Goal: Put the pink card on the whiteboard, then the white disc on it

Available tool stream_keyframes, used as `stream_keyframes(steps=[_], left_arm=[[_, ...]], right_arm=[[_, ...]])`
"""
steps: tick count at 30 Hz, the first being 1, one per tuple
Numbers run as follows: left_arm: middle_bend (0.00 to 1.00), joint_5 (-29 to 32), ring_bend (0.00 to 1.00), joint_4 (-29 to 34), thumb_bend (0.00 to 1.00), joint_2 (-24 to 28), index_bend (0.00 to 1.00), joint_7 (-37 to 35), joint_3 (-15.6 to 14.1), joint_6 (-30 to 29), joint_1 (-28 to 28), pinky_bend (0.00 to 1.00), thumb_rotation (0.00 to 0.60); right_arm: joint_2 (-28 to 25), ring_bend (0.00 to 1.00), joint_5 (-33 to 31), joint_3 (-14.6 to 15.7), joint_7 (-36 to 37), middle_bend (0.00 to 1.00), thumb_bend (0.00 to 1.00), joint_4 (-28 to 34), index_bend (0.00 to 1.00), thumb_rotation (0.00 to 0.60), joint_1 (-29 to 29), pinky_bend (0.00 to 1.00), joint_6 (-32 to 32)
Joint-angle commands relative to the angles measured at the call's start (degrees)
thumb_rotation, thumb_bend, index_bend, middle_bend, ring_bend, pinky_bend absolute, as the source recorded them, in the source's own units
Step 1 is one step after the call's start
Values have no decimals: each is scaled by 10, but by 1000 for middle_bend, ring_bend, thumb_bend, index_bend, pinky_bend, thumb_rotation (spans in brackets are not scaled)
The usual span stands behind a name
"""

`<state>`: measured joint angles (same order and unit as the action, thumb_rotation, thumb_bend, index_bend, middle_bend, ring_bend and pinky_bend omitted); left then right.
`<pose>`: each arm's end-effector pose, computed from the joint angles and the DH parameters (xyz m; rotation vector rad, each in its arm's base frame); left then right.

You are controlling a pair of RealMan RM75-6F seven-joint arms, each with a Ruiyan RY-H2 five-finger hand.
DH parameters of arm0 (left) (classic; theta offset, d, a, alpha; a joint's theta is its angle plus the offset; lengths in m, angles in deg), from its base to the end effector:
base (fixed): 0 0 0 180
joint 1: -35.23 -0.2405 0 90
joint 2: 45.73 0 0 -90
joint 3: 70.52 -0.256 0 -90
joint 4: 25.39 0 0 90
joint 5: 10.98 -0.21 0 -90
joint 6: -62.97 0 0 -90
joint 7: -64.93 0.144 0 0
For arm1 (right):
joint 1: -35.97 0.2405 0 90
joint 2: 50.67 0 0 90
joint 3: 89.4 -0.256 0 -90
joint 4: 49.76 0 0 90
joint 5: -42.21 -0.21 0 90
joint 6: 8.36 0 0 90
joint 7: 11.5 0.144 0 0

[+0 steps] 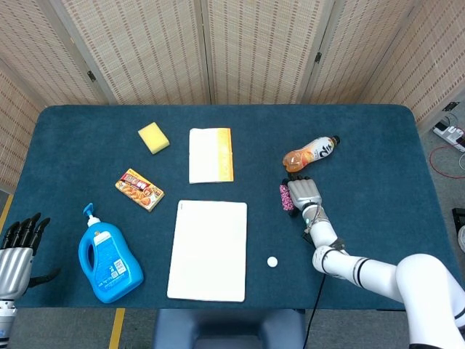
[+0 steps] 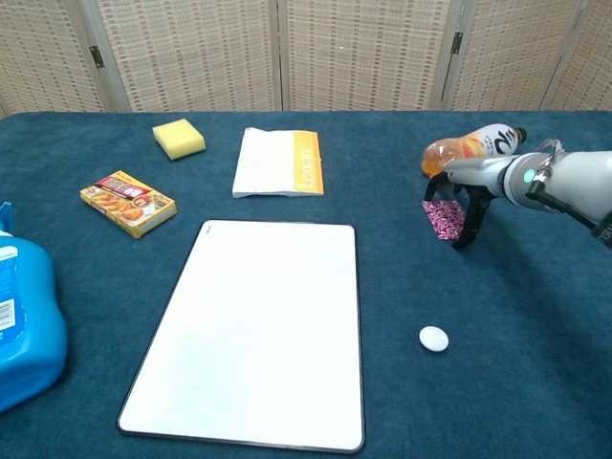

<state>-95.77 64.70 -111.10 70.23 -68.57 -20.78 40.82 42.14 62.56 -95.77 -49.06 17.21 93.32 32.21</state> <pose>-0.3200 0.1822 0.1518 -1.4289 -0.8476 -0.7995 -0.1906 -0.4108 -0.0362 1.7536 -1.1350 0.3963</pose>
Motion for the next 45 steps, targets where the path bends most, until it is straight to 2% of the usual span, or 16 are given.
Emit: stream_keyframes(steps=[1,6,14,33,45], left_arm=[[0,0,0,0,133,0,47,0,0,0,0,0,600],[0,0,0,-1,134,0,49,-1,-1,2,0,0,600],[0,-1,0,-3,133,-2,50,-3,-2,2,1,0,600],[0,0,0,-6,133,-3,50,-6,-4,5,0,0,600],[0,-1,0,6,134,5,50,1,-4,1,-2,0,600]], right_arm=[[-1,119,-8,4,-6,72,235,1,181,600,4,142,2],[0,118,-18,7,-9,73,235,-2,194,600,9,142,3],[-4,118,-13,10,-6,88,235,7,290,600,8,142,14],[-10,132,18,10,16,104,236,22,329,600,-8,142,29],[-68,131,121,1,31,104,234,163,328,600,-13,143,70]])
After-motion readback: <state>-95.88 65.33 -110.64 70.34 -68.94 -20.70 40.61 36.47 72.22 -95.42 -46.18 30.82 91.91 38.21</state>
